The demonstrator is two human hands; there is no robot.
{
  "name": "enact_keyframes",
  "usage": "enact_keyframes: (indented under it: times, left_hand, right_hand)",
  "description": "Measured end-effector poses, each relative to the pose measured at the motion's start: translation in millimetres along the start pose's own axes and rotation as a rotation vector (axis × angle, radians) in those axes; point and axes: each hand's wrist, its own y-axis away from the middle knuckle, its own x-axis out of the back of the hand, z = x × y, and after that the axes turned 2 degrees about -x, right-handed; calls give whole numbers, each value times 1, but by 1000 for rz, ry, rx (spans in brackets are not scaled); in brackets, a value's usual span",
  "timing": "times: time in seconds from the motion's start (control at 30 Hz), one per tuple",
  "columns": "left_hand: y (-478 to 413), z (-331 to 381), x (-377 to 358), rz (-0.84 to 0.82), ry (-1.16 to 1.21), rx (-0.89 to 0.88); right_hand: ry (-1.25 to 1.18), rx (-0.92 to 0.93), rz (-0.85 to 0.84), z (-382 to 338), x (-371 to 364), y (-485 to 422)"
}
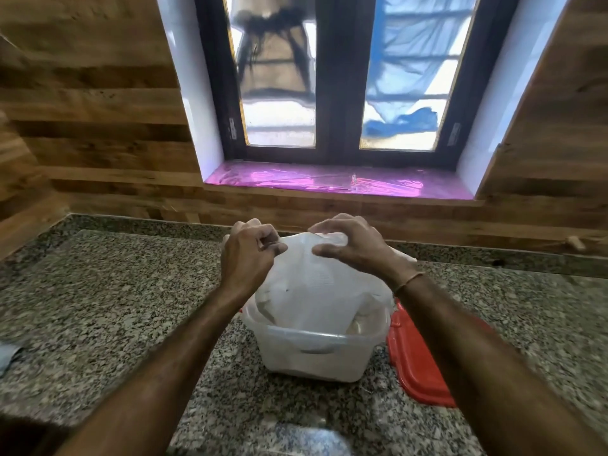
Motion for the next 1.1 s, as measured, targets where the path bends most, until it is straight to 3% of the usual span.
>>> enact_keyframes:
  times: [0.37, 0.47, 0.6, 0.77, 0.97, 1.1]
  left_hand:
    - [40, -26, -17, -13, 520, 280]
    - [52, -39, -20, 81, 498, 357]
    - [52, -38, -24, 195, 414, 435]
    - [47, -36, -23, 182, 283, 393]
    - [24, -27, -5, 79, 756, 309]
    - [11, -31, 7, 9, 750, 275]
  right_hand:
    - [85, -19, 209, -15, -33, -23]
    - [46, -43, 236, -17, -35, -24]
    - [76, 54, 148, -31, -46, -18]
    - [65, 72, 101, -36, -42, -13]
    - [16, 14, 128, -41, -42, -18]
    - [2, -54, 176, -43, -43, -21]
